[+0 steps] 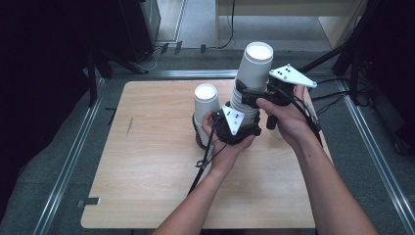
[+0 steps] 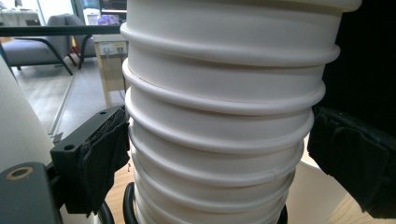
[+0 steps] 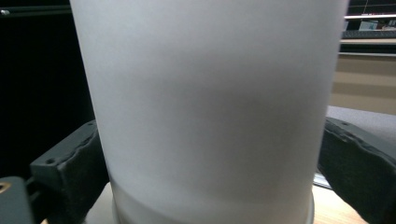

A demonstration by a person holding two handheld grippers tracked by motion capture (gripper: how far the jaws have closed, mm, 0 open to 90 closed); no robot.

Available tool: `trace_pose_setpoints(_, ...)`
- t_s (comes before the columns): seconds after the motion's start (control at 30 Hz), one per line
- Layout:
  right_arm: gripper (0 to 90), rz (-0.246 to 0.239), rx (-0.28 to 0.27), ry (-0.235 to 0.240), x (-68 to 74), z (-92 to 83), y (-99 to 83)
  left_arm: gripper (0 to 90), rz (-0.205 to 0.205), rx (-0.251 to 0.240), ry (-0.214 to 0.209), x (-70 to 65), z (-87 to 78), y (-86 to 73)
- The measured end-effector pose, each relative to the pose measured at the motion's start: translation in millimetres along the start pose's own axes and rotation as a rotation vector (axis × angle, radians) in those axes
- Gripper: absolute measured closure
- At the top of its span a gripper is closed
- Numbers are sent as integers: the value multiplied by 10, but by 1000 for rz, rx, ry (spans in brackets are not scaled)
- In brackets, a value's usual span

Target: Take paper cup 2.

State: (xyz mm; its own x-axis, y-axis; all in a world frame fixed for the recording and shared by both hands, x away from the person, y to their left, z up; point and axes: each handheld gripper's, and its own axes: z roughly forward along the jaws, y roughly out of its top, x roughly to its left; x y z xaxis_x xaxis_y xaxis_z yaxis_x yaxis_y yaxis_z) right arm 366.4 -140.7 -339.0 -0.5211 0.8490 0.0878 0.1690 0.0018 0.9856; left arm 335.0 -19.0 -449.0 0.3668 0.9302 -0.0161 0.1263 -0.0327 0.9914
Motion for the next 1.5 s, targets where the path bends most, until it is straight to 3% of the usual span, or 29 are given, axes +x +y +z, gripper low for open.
trace_pose_setpoints(0.27, 107, -22, -22, 0, 34, 22, -13, 63, -3, -4, -13, 19, -9, 12)
trace_pose_setpoints(1.2, 115, 9, -79, -29, 86, -9, 194, 71, -2, 9, -16, 26, -19, 16)
trace_pose_setpoints(1.5, 115, 12, -121, -41, 134, -46, 333, 75, 1, 9, -10, 17, -23, 14)
